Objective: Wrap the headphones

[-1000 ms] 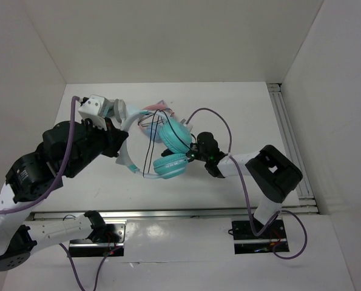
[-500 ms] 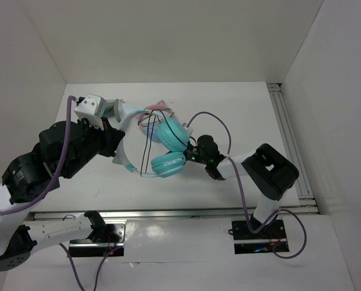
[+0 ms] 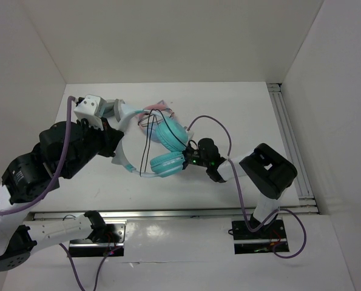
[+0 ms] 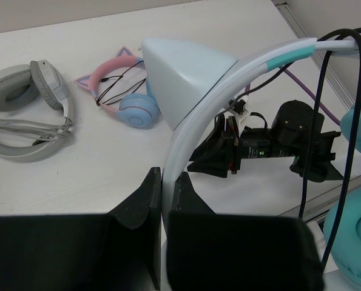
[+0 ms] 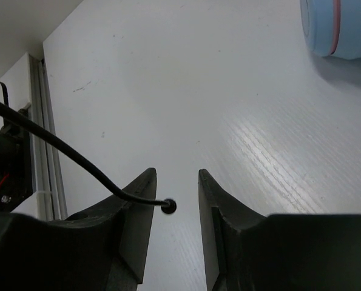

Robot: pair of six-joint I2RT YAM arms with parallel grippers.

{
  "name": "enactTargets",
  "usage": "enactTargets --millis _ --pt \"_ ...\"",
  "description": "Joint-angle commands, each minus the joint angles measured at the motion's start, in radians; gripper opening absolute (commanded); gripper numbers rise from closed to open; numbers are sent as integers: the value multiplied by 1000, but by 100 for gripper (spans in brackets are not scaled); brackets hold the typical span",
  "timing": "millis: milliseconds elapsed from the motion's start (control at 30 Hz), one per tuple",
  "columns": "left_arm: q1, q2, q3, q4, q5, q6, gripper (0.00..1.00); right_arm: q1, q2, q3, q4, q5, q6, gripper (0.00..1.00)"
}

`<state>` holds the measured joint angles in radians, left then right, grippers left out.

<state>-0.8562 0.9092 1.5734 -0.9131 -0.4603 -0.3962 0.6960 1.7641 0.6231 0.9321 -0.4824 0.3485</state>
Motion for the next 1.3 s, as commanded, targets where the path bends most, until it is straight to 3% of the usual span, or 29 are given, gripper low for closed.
enactTargets --millis 0,67,133,200,300,500,567,767,900,1100,1267 --pt "-3 -20 43 122 -11 -36 0 5 9 -22 76 16 -3 42" --pt "-3 -20 43 122 -11 -36 0 5 9 -22 85 16 -3 42" --pt "-3 -20 43 122 -11 -36 0 5 9 -31 97 16 -3 36" --pt "-3 -20 34 122 -11 -36 0 5 0 -40 106 27 6 14" --pt "-3 -29 24 122 -11 -36 0 5 -9 -51 115 53 6 4" --pt "-3 -38 2 122 -21 -46 0 5 -51 -89 165 122 24 0" --pt "-3 -38 -7 122 -66 -55 0 26 -61 -89 104 160 0 0" --pt "-3 -7 -42 108 -270 -153 0 184 -167 -123 -64 448 -29 0" --pt "70 77 -42 76 -376 -213 0 337 -270 -146 -182 657 -60 0" --pt "253 157 -88 174 -250 -193 0 488 -409 -152 -343 792 -69 0" --pt "385 195 -145 212 -190 -193 0 687 -537 -97 -481 883 -138 0"
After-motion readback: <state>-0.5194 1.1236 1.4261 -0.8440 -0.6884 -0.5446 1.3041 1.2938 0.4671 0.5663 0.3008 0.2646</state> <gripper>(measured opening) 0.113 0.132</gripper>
